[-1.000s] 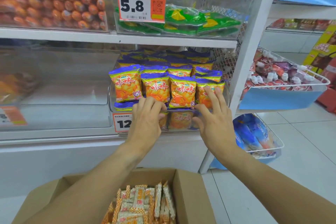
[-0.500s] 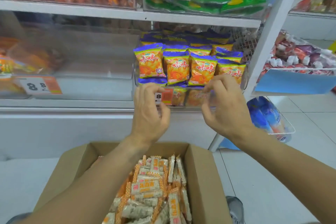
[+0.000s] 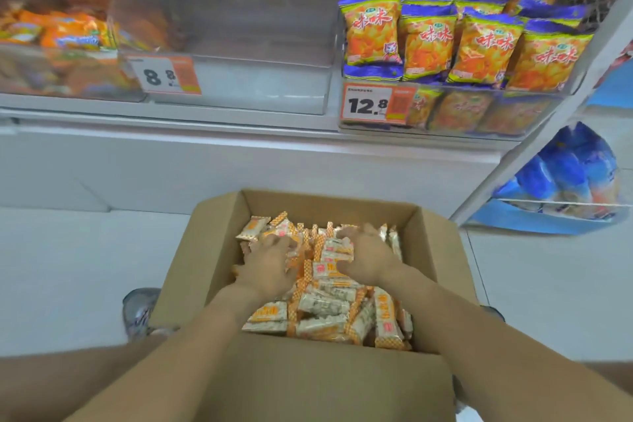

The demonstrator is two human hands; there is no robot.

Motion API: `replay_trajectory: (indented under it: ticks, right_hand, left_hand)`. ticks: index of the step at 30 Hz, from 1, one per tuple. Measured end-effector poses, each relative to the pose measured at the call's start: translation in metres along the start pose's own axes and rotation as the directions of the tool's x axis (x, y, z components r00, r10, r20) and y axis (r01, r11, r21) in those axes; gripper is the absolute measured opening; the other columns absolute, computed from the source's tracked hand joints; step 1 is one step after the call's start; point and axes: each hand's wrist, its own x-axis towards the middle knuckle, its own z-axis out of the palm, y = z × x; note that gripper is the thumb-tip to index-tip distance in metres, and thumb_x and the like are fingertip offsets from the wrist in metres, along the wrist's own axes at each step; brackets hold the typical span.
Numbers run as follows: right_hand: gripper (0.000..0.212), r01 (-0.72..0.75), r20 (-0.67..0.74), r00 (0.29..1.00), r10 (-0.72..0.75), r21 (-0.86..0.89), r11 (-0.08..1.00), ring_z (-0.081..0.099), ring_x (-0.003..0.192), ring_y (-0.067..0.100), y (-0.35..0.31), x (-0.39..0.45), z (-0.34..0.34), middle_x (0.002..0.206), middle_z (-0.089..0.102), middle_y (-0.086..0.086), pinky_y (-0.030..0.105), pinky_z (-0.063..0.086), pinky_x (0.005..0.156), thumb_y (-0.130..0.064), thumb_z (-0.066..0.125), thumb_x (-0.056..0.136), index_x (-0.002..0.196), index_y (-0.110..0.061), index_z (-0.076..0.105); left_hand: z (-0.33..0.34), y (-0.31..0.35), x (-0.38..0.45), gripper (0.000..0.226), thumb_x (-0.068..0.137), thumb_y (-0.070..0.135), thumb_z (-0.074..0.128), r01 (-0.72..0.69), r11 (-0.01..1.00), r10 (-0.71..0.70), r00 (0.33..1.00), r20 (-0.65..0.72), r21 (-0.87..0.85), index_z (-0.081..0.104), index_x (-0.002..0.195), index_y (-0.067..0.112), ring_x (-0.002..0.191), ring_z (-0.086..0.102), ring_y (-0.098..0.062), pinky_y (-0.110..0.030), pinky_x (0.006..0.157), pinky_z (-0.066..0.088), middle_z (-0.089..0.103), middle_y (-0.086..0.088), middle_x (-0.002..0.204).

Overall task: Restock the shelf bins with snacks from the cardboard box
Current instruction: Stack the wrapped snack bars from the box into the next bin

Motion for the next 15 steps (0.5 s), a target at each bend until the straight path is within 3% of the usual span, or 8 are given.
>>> replay_trajectory:
  ticks: [2,4,8,10,13,15]
  right_hand:
    - [0.077,-0.031,0.031,0.999,0.032,-0.013,0.999,0.023,0.148,0.038,0.008,0.0,0.024,0.16,0.012,0.012,0.046,0.039,0.112,-0.038,0.072,0.088,0.152,-0.039,0.03]
    - [0.086,-0.028,0.022,0.999,0.029,-0.041,0.999,0.007,0.152,0.037,0.014,0.001,0.037,0.164,-0.001,0.008,0.051,0.033,0.116,-0.042,0.076,0.084,0.153,-0.045,0.024]
    - [0.109,-0.017,0.067,0.998,0.02,-0.058,0.998,-0.009,0.152,0.038,0.019,0.022,0.034,0.165,-0.013,0.004,0.06,0.024,0.119,-0.052,0.087,0.069,0.153,-0.05,0.018]
    - [0.112,-0.057,0.142,0.988,0.061,-0.03,0.998,-0.004,0.152,0.04,0.016,0.039,0.028,0.165,-0.008,0.005,0.057,0.022,0.119,-0.057,0.089,0.062,0.153,-0.046,0.024]
    - [0.103,-0.079,0.271,0.956,0.114,-0.137,0.987,0.023,0.144,0.037,0.0,0.074,0.013,0.154,0.021,0.009,0.047,0.032,0.115,-0.06,0.091,0.055,0.144,-0.036,0.045]
    - [0.099,-0.069,0.347,0.927,0.143,-0.218,0.973,0.033,0.132,0.035,-0.009,0.096,0.001,0.139,0.03,0.007,0.045,0.039,0.112,-0.062,0.092,0.05,0.137,-0.031,0.055]
  left_hand:
    - [0.011,-0.009,-0.005,0.053,0.09,0.026,0.06,0.013,0.999,-0.015,0.999,0.051,0.03,0.045,0.141,0.026,0.135,0.031,-0.034,-0.047,0.111,0.033,0.039,-0.004,0.139]
    - [0.013,-0.012,-0.004,0.054,0.089,0.022,0.06,-0.012,1.0,0.012,0.998,0.062,-0.003,0.046,0.141,0.025,0.135,0.03,-0.032,-0.044,0.111,0.033,0.04,-0.004,0.139]
    - [-0.007,-0.021,0.013,0.045,0.083,0.035,0.055,-0.061,0.995,0.042,0.971,-0.234,-0.075,0.06,0.125,0.02,0.127,0.037,-0.023,-0.039,0.108,0.033,0.048,-0.001,0.129]
    - [-0.015,-0.028,0.028,0.058,0.077,0.047,0.05,-0.025,0.999,0.017,0.976,-0.219,-0.035,0.058,0.13,0.024,0.132,0.032,-0.022,-0.041,0.11,0.028,0.044,0.001,0.137]
    - [-0.008,-0.033,0.056,0.056,0.084,0.055,0.061,0.048,0.999,-0.047,0.995,0.083,-0.004,0.053,0.135,0.033,0.144,0.019,-0.024,-0.042,0.117,0.016,0.035,0.004,0.151]
    - [-0.001,-0.038,0.071,0.055,0.084,0.053,0.068,0.011,0.996,-0.026,0.987,0.161,0.089,0.051,0.134,0.037,0.145,0.017,-0.025,-0.044,0.118,0.013,0.037,0.007,0.15]
